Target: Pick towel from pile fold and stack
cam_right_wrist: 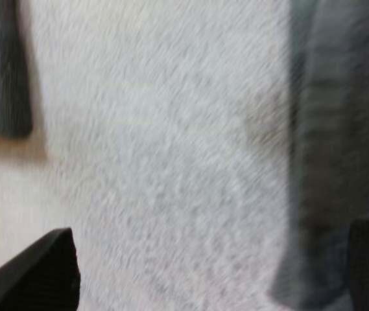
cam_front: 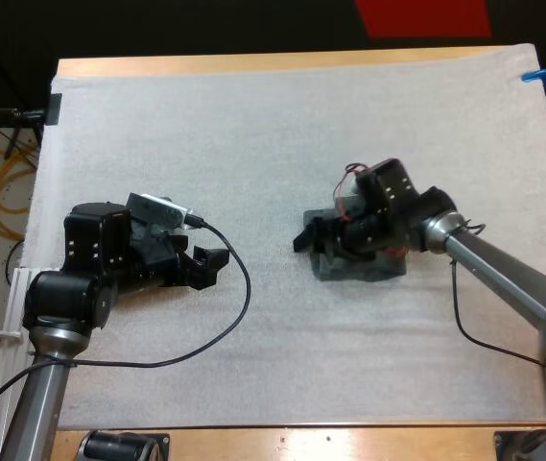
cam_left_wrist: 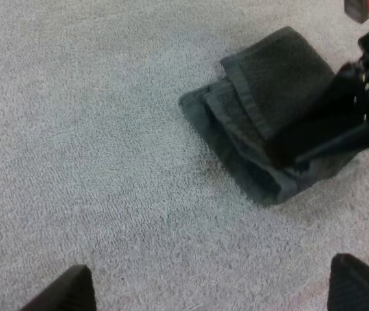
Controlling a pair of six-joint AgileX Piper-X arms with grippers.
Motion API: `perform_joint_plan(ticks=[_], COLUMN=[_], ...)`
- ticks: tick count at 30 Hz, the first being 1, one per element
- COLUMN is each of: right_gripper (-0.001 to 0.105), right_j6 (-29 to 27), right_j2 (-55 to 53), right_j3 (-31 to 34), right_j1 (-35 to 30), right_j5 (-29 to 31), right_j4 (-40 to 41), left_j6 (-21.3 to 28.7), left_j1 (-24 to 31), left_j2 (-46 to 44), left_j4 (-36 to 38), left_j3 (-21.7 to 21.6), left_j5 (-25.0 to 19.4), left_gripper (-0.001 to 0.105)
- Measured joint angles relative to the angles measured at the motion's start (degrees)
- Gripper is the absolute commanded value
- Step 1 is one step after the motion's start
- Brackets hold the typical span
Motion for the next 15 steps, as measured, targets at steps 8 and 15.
perform_joint_plan(ticks=[8,15], right_gripper=[0.081,0.081], right_j6=[-0.2,-5.2], right_j2=[0.0,-6.2], right_j3=[0.7,0.8], right_j1=[5.7,5.8], right_j5=[0.0,7.2], right_j4=[0.4,1.9], left_j6=[0.0,0.0], left_j1=[0.0,0.0], left_j2=[0.0,0.0], left_j4=[0.0,0.0], left_j3=[0.0,0.0], left_j5=[0.0,0.0], left_gripper=[0.070,0.070])
